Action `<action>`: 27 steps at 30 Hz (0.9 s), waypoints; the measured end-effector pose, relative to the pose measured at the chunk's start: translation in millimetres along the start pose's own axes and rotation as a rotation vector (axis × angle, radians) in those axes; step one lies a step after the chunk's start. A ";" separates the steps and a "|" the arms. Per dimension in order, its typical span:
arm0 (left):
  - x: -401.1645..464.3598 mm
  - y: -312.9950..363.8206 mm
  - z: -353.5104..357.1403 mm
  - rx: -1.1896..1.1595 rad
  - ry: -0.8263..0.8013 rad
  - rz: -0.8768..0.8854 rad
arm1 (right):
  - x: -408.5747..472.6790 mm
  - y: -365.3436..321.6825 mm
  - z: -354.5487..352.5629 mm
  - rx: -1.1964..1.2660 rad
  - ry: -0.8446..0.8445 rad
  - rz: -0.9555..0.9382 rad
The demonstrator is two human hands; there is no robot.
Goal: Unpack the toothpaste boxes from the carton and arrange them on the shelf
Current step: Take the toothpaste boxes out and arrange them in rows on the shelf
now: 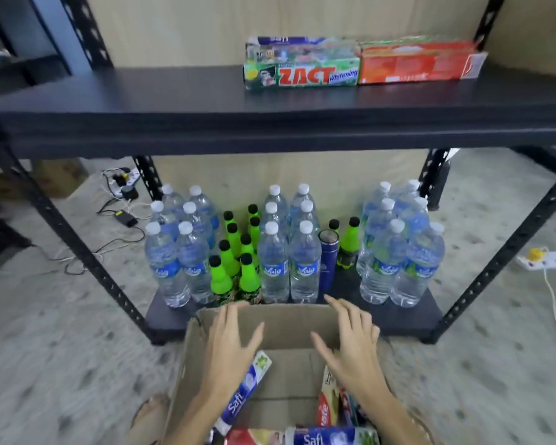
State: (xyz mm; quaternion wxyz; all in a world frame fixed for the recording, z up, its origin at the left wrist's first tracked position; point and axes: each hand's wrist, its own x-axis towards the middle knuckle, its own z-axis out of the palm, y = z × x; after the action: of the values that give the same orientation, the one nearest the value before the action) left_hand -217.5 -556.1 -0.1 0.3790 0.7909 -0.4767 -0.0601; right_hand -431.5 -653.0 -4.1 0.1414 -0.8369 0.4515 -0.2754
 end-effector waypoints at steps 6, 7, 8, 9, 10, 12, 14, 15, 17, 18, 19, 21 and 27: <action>-43.4 -77.7 55.1 0.075 -0.154 -0.271 | -47.2 23.8 91.8 -0.030 -0.192 0.228; -46.0 -84.8 64.0 0.100 -0.192 -0.302 | -53.1 28.1 106.1 -0.053 -0.219 0.251; -47.4 -91.4 72.5 0.127 -0.230 -0.321 | -58.5 33.8 119.6 -0.088 -0.251 0.269; -47.8 -98.0 80.5 0.165 -0.257 -0.331 | -62.6 39.2 131.0 -0.128 -0.286 0.295; -48.2 -103.6 88.0 0.205 -0.279 -0.339 | -66.1 45.2 140.2 -0.161 -0.315 0.338; -49.3 -113.8 100.3 0.283 -0.324 -0.356 | -70.0 52.2 149.1 -0.200 -0.371 0.483; -52.2 -128.3 114.6 0.339 -0.359 -0.357 | -76.0 55.8 157.9 -0.284 -0.437 0.637; -54.1 -135.0 121.4 0.354 -0.385 -0.361 | -79.7 56.3 162.6 -0.331 -0.472 0.697; -59.8 -148.1 134.0 0.365 -0.429 -0.370 | -88.0 57.1 174.7 -0.424 -0.507 0.746; -62.1 -152.2 138.4 0.373 -0.464 -0.381 | -91.2 56.6 180.6 -0.455 -0.507 0.754; -63.9 -155.9 142.0 0.384 -0.498 -0.389 | -92.3 55.9 185.1 -0.477 -0.495 0.753; -66.7 -162.7 146.8 0.404 -0.523 -0.372 | -88.3 56.1 188.9 -0.520 -0.476 0.746; -65.0 -174.3 148.9 0.379 -0.512 -0.411 | -90.1 67.2 196.0 -0.560 -0.487 0.753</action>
State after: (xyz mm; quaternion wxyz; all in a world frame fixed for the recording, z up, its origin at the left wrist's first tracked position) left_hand -197.0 -539.8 -237.0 0.0744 0.8855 -0.3900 -0.2412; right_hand -401.4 -617.4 -225.1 0.1027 -0.6621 0.7312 0.1281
